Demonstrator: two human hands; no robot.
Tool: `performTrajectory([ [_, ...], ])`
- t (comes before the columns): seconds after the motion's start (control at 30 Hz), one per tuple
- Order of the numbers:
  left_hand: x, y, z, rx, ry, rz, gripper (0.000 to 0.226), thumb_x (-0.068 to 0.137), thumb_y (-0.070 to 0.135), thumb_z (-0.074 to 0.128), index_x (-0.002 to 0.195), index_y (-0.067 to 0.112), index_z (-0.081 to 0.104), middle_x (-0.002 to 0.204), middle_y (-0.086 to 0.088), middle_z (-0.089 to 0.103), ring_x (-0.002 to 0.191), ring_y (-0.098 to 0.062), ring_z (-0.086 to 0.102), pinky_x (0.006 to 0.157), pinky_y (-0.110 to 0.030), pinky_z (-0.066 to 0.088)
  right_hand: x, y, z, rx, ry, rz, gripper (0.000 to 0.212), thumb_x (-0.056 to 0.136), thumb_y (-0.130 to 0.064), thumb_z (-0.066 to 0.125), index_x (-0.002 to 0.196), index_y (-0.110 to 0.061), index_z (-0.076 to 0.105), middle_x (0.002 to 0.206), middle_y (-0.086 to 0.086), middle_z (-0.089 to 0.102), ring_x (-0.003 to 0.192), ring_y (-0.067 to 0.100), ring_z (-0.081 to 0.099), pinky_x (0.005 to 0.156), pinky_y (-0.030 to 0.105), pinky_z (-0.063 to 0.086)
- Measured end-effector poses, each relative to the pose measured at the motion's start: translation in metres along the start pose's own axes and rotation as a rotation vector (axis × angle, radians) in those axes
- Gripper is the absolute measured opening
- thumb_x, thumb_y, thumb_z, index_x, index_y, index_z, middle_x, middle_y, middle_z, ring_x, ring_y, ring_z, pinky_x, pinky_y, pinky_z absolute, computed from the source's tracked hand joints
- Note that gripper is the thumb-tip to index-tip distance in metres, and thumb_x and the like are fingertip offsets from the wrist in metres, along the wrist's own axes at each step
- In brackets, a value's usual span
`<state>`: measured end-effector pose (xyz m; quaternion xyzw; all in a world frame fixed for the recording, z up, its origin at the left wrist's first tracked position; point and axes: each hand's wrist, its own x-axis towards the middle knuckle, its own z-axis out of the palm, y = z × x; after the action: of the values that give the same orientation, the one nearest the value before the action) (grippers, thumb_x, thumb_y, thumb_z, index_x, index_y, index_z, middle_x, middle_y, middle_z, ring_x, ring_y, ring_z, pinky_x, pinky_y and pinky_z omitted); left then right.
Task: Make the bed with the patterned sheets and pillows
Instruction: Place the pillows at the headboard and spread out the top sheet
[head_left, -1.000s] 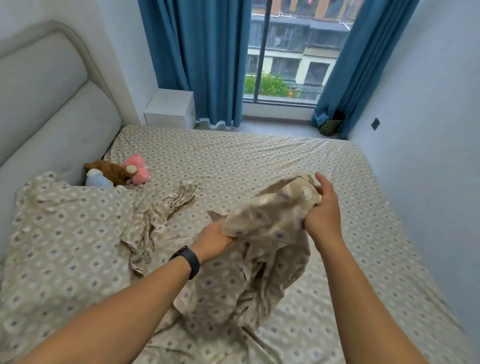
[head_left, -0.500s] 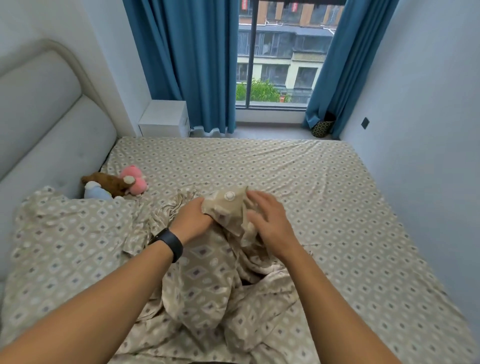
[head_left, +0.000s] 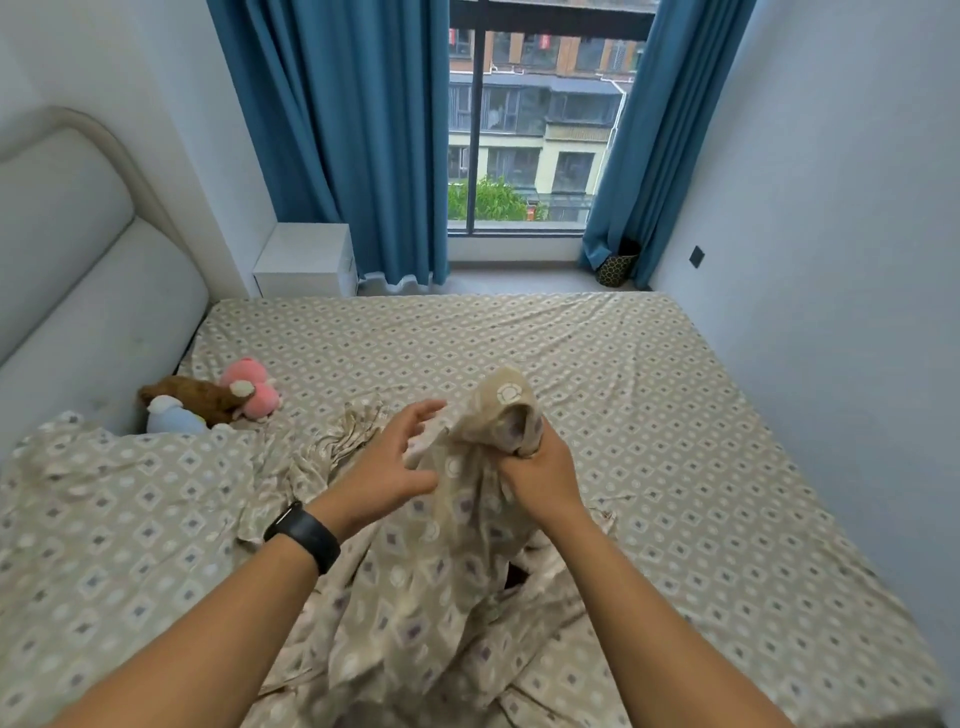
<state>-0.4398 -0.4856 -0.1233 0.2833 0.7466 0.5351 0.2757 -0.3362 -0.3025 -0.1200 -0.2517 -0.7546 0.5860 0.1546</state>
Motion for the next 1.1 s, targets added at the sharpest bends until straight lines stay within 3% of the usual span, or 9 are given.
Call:
performTrajectory([
  [0.1, 0.001, -0.033, -0.002, 0.298, -0.208, -0.066, 0.112, 0.066, 0.027, 0.083, 0.151, 0.051, 0.015, 0.155, 0.017, 0.025, 0.144, -0.008, 0.028, 0.113, -0.030, 0.037, 0.007, -0.034, -0.017, 0.263, -0.057, -0.031, 0.033, 0.081, -0.006, 0.082, 0.111, -0.014, 0.073, 0.106, 0.000, 0.077, 0.102, 0.019, 0.072, 0.091, 0.039, 0.058],
  [0.23, 0.017, -0.035, 0.012, 0.282, -0.155, -0.054, 0.075, 0.073, 0.042, 0.085, 0.139, 0.042, 0.050, 0.136, 0.017, 0.058, 0.125, -0.003, 0.055, 0.107, -0.038, 0.047, 0.019, -0.070, -0.033, 0.317, -0.055, -0.171, 0.041, 0.080, -0.010, 0.083, 0.118, -0.014, 0.070, 0.113, 0.002, 0.075, 0.108, 0.019, 0.070, 0.093, 0.037, 0.057],
  [0.33, 0.028, -0.035, 0.006, 0.306, 0.050, -0.146, 0.019, 0.086, 0.024, 0.071, 0.102, 0.034, 0.074, 0.101, 0.014, 0.075, 0.098, -0.009, 0.068, 0.095, -0.043, 0.054, 0.029, -0.062, -0.050, -0.086, 0.223, -0.288, 0.053, 0.084, -0.007, 0.071, 0.129, -0.032, 0.060, 0.123, -0.009, 0.063, 0.108, 0.010, 0.063, 0.084, 0.029, 0.055],
  [0.5, 0.039, 0.008, -0.012, -0.083, 0.316, -0.273, 0.018, 0.092, 0.015, 0.059, 0.101, 0.017, 0.074, 0.096, -0.003, 0.076, 0.092, -0.023, 0.072, 0.085, -0.046, 0.059, 0.023, -0.003, -0.048, -0.715, 0.152, -0.238, 0.103, 0.083, -0.006, 0.062, 0.155, -0.056, 0.007, 0.159, -0.016, 0.009, 0.129, 0.020, 0.048, 0.061, 0.030, 0.048],
  [0.73, 0.028, 0.041, 0.019, -0.438, -0.007, -0.260, 0.036, 0.084, 0.019, 0.064, 0.117, 0.004, 0.062, 0.101, -0.011, 0.068, 0.092, -0.022, 0.066, 0.080, -0.036, 0.055, -0.013, 0.049, 0.016, -0.146, -0.371, 0.029, 0.147, 0.062, -0.062, 0.089, 0.150, -0.049, -0.028, 0.157, -0.025, -0.004, 0.149, 0.006, 0.019, 0.120, 0.039, 0.032],
  [0.8, 0.025, 0.032, 0.020, -0.589, -0.134, -0.264, 0.035, 0.086, 0.020, 0.060, 0.119, 0.007, 0.066, 0.102, -0.012, 0.064, 0.089, -0.021, 0.064, 0.076, -0.030, 0.053, -0.015, 0.059, 0.026, -0.157, -0.212, 0.100, 0.146, 0.054, -0.061, 0.092, 0.155, -0.041, -0.011, 0.156, -0.017, 0.021, 0.140, 0.005, 0.040, 0.110, 0.038, 0.046],
  [0.9, 0.029, 0.016, 0.015, -0.786, -0.153, -0.246, 0.036, 0.088, 0.015, 0.050, 0.118, 0.010, 0.070, 0.085, -0.006, 0.042, 0.070, -0.014, 0.041, 0.067, -0.027, 0.042, -0.011, 0.056, 0.026, -0.171, 0.051, 0.021, 0.086, 0.057, -0.045, 0.086, 0.133, -0.033, 0.046, 0.119, -0.018, 0.059, 0.101, 0.003, 0.064, 0.079, 0.035, 0.057],
  [1.0, 0.031, -0.001, 0.009, -0.237, 0.077, -0.216, 0.042, 0.092, -0.004, 0.047, 0.125, 0.016, 0.064, 0.116, -0.001, 0.063, 0.090, -0.015, 0.061, 0.067, -0.022, 0.049, -0.007, 0.027, 0.012, -0.212, 0.119, -0.036, 0.068, 0.064, -0.041, 0.077, 0.125, -0.038, 0.047, 0.112, -0.017, 0.063, 0.098, 0.007, 0.063, 0.079, 0.035, 0.052],
  [1.1, 0.020, -0.019, 0.018, 0.035, -0.146, -0.137, 0.075, 0.093, 0.009, 0.065, 0.155, 0.027, 0.027, 0.147, 0.011, 0.039, 0.127, -0.008, 0.048, 0.090, -0.019, 0.051, -0.006, 0.000, -0.009, -0.187, 0.133, -0.097, 0.065, 0.071, -0.031, 0.077, 0.127, -0.042, 0.047, 0.113, -0.016, 0.064, 0.102, 0.011, 0.063, 0.082, 0.034, 0.051],
])
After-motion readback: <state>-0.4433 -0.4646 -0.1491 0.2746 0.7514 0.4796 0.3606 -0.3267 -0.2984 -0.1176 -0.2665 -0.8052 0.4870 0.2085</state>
